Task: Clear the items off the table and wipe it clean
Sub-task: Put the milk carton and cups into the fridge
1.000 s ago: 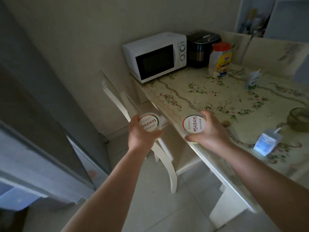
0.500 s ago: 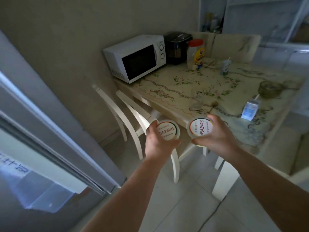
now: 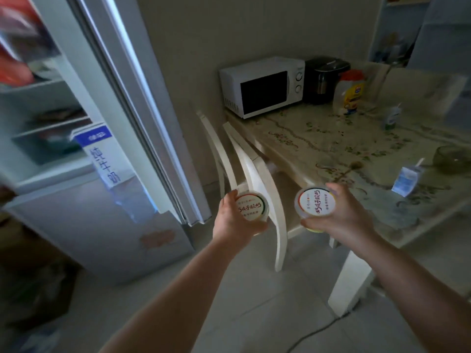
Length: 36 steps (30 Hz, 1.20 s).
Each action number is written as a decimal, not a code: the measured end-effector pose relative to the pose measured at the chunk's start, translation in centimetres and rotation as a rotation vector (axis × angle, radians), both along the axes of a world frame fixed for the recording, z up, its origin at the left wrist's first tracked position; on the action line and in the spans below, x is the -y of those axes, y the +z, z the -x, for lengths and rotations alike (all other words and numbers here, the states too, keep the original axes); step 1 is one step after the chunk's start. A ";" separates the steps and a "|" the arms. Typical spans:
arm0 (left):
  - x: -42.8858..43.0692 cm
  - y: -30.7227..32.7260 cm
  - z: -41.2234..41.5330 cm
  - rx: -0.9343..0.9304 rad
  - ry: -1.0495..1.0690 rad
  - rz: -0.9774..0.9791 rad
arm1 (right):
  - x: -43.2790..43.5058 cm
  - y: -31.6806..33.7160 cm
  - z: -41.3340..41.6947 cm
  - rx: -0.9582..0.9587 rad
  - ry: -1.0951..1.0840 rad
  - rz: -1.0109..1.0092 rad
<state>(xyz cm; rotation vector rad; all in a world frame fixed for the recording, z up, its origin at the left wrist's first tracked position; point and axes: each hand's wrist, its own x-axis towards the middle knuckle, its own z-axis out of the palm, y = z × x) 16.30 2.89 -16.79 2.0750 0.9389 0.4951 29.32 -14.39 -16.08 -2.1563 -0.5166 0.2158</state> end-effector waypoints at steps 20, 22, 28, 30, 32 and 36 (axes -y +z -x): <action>-13.9 10.2 19.6 0.091 0.468 -0.170 | -14.2 6.2 14.3 0.134 0.507 -0.057; -16.7 11.0 19.7 0.137 0.455 -0.155 | -16.3 6.7 15.6 0.152 0.514 -0.056; -24.5 11.9 17.8 0.156 0.356 -0.169 | -22.3 8.1 18.6 0.231 0.471 -0.071; -26.3 11.9 16.8 0.113 0.311 -0.197 | -23.8 8.4 19.4 0.271 0.432 -0.072; -27.8 11.6 15.8 0.039 0.266 -0.195 | -25.0 8.5 20.2 0.278 0.393 -0.068; -29.8 10.4 14.2 -0.162 0.209 -0.216 | -26.6 8.3 21.3 0.276 0.331 -0.068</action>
